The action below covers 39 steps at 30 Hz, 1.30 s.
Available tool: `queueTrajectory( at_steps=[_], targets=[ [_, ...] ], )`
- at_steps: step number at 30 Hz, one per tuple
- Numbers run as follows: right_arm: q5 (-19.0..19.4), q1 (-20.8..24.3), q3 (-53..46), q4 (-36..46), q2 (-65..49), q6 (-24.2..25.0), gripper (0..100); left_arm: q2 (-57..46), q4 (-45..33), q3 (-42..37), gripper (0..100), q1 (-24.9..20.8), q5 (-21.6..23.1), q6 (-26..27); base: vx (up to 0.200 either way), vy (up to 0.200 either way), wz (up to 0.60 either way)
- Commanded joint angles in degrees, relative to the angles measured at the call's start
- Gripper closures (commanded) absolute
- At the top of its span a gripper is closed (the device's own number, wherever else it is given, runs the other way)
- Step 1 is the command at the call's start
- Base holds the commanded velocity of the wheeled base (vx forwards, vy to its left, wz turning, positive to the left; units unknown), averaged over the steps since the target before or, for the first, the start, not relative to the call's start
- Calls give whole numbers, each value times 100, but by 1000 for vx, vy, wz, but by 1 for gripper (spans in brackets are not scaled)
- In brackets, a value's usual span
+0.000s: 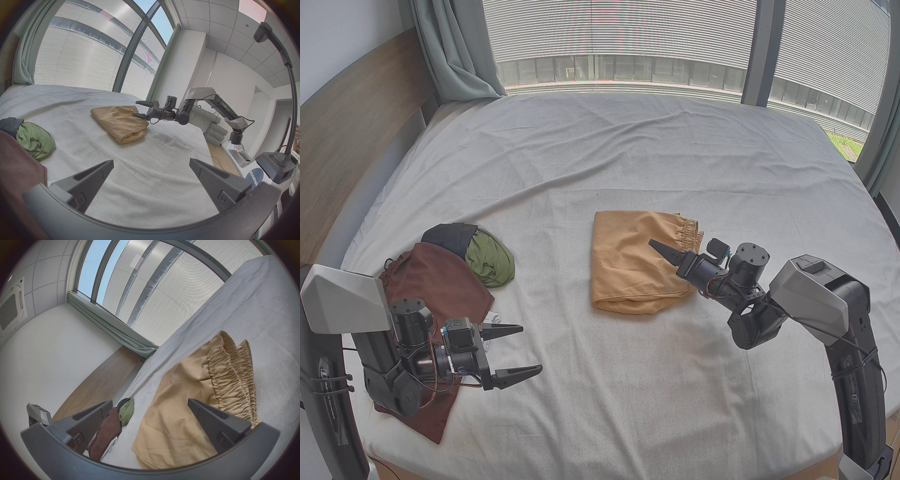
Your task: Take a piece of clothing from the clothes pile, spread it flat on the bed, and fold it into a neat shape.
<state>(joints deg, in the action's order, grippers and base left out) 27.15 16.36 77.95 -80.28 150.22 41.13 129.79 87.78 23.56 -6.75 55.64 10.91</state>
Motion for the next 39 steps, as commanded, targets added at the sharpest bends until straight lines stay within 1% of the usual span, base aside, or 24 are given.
queueTrajectory(
  at_steps=[1,16,20,29,35,36,38,39],
  targets=[
    [1,-36,124,-6,358,-61,0,11,2,8,0,7,0,-1,0,0,0],
    [1,-98,247,-58,552,-123,0,37,2,-1,0,-1,0,-1,0,0,0],
    [-17,-107,159,-146,455,-369,0,-95,2,-1,0,-54,0,-1,0,0,0],
    [-17,-54,-676,-401,-600,-378,0,-437,2,-89,0,-98,0,-10,0,0,0],
    [-25,-28,-1256,-419,-1197,-439,0,-639,-7,-115,0,-98,0,-19,0,0,0],
    [-25,-28,-1528,-428,-1373,-589,0,-719,-7,-142,0,-116,0,-19,0,0,0],
    [-25,-19,-1748,-436,-1487,-756,0,-824,-7,-203,0,-168,0,-28,0,0,0],
    [-25,-19,-2038,-524,-1584,-1002,0,-982,-7,-282,0,-247,0,-45,0,0,0]
  ],
)
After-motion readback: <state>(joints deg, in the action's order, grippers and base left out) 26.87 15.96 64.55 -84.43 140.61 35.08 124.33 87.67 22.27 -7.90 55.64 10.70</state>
